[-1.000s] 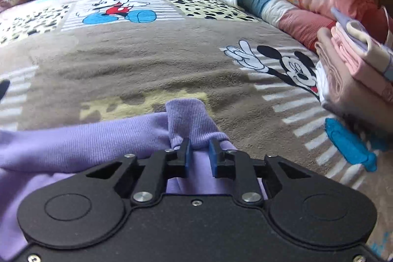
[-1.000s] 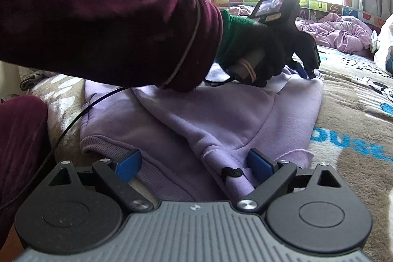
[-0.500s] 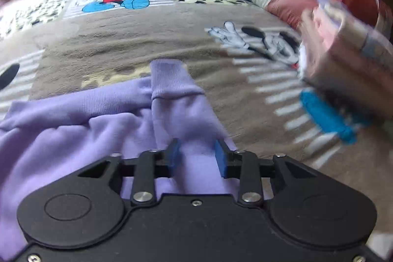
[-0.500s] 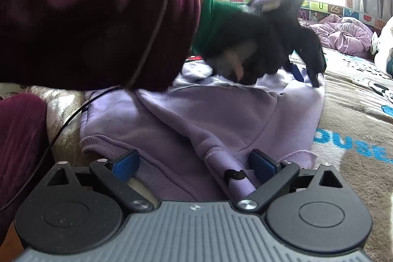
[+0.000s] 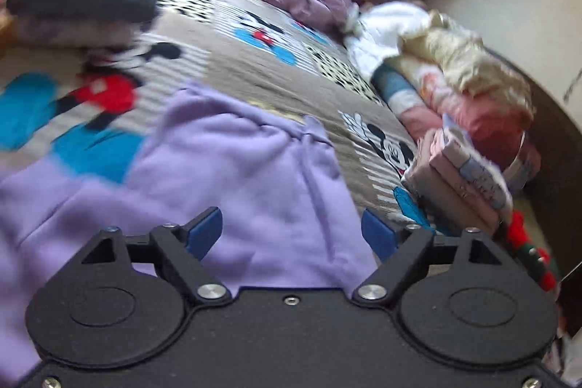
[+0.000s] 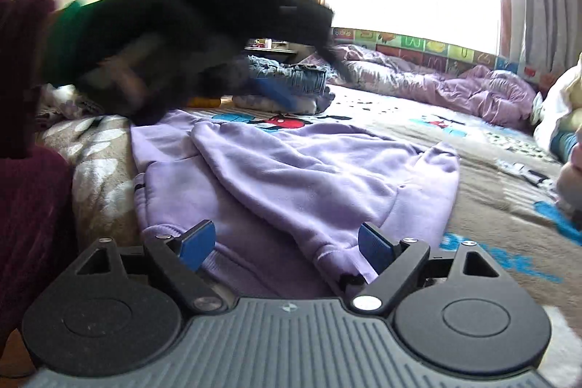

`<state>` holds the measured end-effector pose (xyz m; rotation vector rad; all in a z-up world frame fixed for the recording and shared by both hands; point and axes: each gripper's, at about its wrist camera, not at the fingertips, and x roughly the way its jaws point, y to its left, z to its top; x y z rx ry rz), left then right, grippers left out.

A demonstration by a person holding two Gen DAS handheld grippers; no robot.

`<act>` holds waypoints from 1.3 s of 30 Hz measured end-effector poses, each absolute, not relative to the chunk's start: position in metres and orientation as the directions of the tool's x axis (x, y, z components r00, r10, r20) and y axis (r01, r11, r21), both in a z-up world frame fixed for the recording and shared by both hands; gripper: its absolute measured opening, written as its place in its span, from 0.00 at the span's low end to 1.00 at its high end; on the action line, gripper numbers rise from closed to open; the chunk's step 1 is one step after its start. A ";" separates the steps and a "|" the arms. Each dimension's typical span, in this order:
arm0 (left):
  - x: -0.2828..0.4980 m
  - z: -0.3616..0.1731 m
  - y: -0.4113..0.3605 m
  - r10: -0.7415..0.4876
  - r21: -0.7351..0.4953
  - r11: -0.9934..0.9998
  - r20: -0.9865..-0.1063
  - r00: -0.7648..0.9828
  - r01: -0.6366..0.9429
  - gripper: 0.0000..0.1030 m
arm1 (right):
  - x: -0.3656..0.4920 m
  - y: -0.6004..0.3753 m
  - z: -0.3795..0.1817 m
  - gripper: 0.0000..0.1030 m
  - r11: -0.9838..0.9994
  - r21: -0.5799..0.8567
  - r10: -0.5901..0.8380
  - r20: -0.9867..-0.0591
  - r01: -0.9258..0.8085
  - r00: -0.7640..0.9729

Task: Fold clothes
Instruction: 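Move the left gripper to the other sleeve cuff and grasp it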

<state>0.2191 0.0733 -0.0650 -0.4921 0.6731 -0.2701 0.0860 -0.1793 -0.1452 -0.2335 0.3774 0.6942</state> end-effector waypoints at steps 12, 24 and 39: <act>0.153 -0.088 0.104 -0.401 -0.611 0.791 -0.531 0.746 -0.010 0.82 | 0.064 -0.162 -0.162 1.00 0.682 -0.234 0.530 -0.494 -0.692 0.689; 0.136 -0.107 0.131 -0.288 -0.603 0.786 -0.552 0.783 -0.137 0.81 | 0.069 -0.173 -0.158 0.96 0.722 -0.170 0.513 -0.520 -0.671 0.683; 0.171 -0.118 0.162 -0.102 -0.571 0.761 -0.572 0.814 -0.306 0.37 | 0.062 -0.183 -0.143 0.86 0.749 -0.206 0.523 -0.401 -0.630 0.752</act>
